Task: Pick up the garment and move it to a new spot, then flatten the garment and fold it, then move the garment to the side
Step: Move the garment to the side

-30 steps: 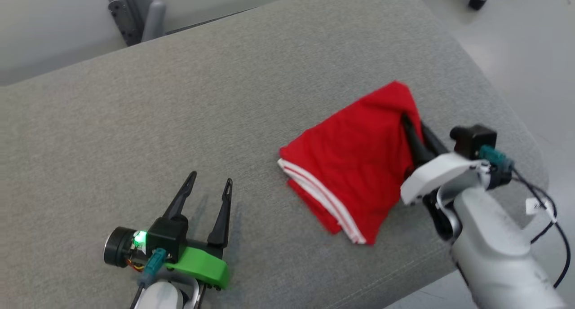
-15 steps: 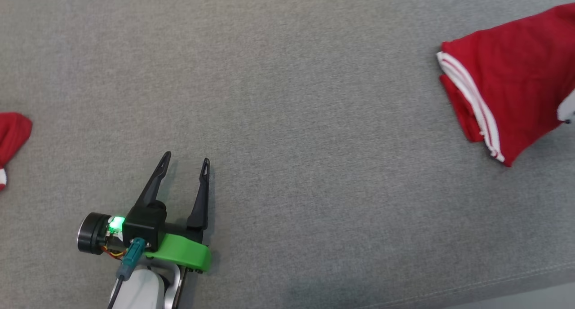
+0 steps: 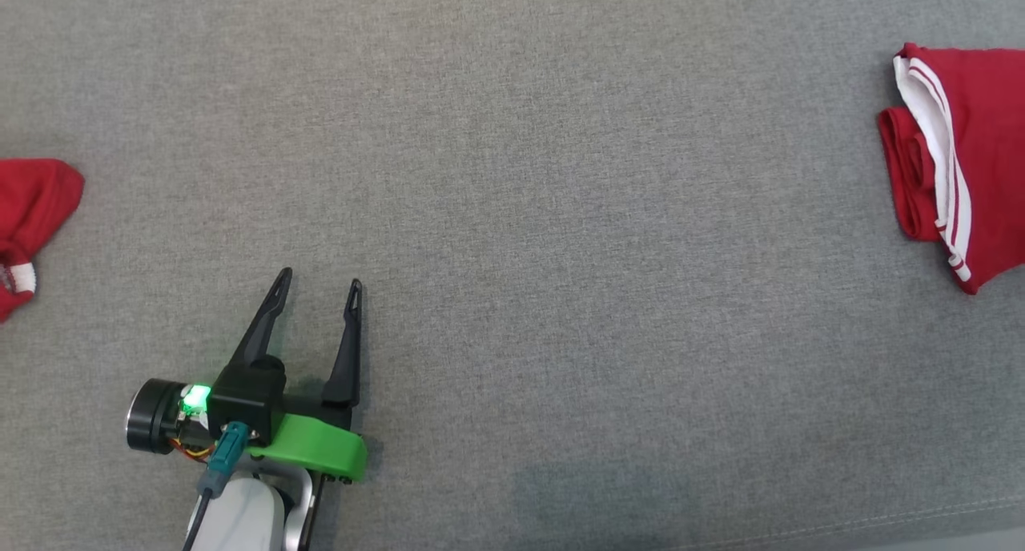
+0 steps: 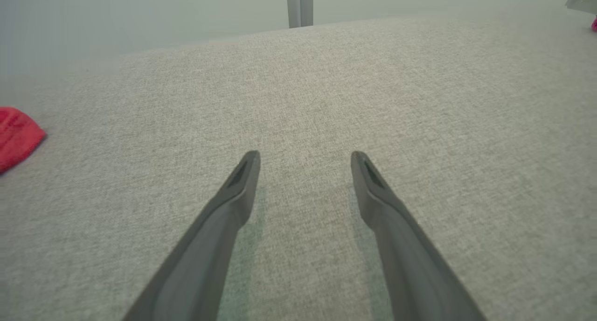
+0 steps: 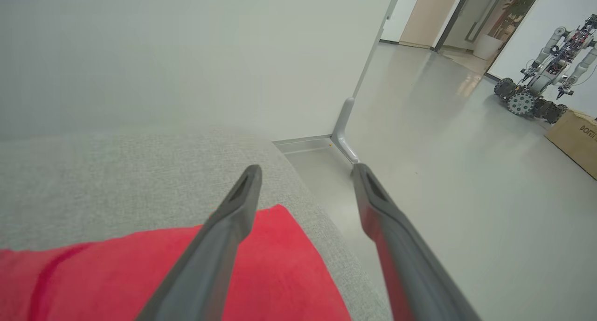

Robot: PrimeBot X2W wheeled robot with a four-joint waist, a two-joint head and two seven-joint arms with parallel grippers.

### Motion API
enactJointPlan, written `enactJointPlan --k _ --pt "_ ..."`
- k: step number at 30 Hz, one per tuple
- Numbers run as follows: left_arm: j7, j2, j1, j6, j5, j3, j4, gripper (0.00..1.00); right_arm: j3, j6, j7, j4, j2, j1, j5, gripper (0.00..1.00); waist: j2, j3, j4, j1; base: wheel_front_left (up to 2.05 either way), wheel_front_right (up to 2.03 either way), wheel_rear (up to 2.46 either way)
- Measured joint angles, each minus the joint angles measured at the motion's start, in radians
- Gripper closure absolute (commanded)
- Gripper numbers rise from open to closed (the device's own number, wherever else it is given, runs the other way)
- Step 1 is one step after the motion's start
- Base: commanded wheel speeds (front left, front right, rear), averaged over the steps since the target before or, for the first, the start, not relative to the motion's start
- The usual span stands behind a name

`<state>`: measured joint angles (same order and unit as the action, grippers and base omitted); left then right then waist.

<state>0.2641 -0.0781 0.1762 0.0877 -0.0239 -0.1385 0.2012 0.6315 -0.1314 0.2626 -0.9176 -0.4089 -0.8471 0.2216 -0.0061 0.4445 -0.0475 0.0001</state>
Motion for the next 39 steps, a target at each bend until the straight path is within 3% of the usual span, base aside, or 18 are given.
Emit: enactJointPlan --k 7,12,20,28,39 --pt "0.000 0.010 -0.006 -0.014 -0.018 0.011 0.028 0.00 -0.224 0.000 0.000 0.193 0.106 0.061 -0.151 0.00 0.0000 -0.069 -0.007 0.0000 0.00 0.00 0.00" --pt "0.000 0.021 -0.044 -0.019 -0.038 0.024 0.058 0.00 -0.382 0.000 0.000 0.315 0.181 0.190 -0.234 0.00 0.0000 -0.138 -0.010 0.0000 0.00 0.00 0.00" --pt "0.000 0.027 -0.128 -0.028 -0.063 0.022 0.074 0.00 -0.547 0.000 0.000 0.422 0.279 0.455 -0.304 0.00 0.0000 -0.274 -0.001 0.0000 0.00 0.00 0.00" --pt "0.000 0.028 -0.197 -0.053 -0.093 0.046 0.081 0.00 -0.601 0.000 0.000 0.488 0.336 0.626 -0.337 0.00 0.0000 -0.375 0.016 0.0000 0.00 0.00 0.00" --pt "0.000 0.028 -0.229 -0.083 -0.121 0.075 0.080 0.00 -0.643 0.000 0.000 0.564 0.356 0.736 -0.350 0.00 0.0000 -0.454 0.011 0.0000 0.00 0.00 0.00"
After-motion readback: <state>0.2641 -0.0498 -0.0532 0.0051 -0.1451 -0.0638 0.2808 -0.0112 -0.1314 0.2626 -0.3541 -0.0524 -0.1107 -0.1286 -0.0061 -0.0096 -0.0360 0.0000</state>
